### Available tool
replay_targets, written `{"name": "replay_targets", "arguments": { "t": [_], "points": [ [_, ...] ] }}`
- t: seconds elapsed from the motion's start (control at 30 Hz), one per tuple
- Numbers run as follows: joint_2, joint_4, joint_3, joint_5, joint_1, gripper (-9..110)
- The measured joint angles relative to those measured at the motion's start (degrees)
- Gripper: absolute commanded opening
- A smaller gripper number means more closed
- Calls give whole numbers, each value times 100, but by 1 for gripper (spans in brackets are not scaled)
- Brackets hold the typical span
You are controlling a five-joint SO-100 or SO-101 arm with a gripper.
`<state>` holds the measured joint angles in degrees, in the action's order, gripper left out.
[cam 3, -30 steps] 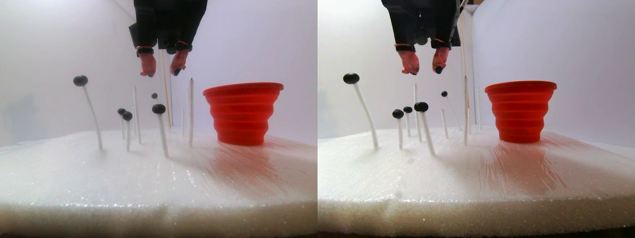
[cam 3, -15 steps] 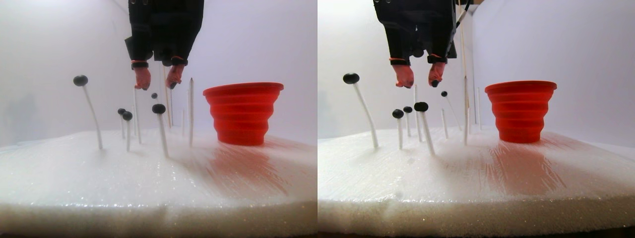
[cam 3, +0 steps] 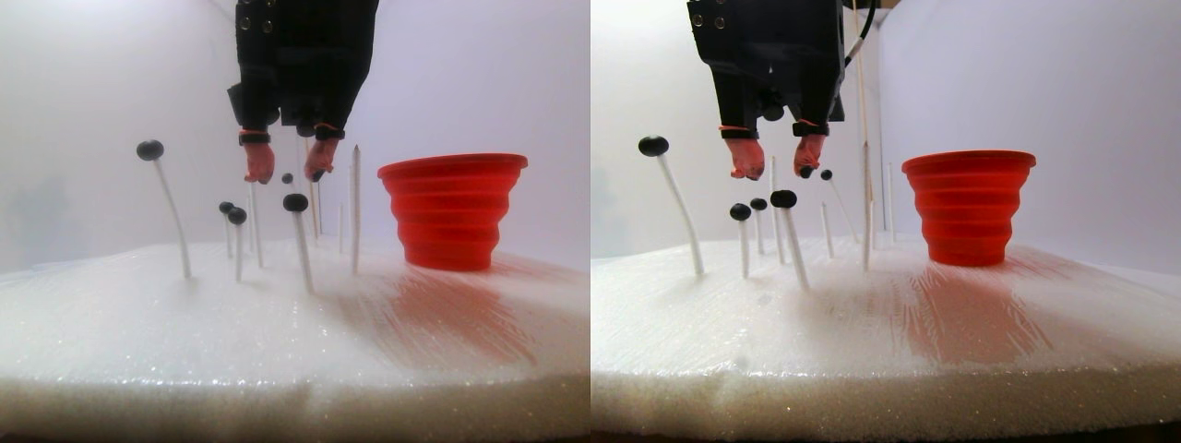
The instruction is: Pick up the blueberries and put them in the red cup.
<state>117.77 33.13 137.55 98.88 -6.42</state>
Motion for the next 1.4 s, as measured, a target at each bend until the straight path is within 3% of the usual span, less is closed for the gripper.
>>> {"name": "replay_targets", "arguments": {
  "t": [1.4],
  "points": [
    [-853, -624, 0, 70, 0, 13]
  ]
}}
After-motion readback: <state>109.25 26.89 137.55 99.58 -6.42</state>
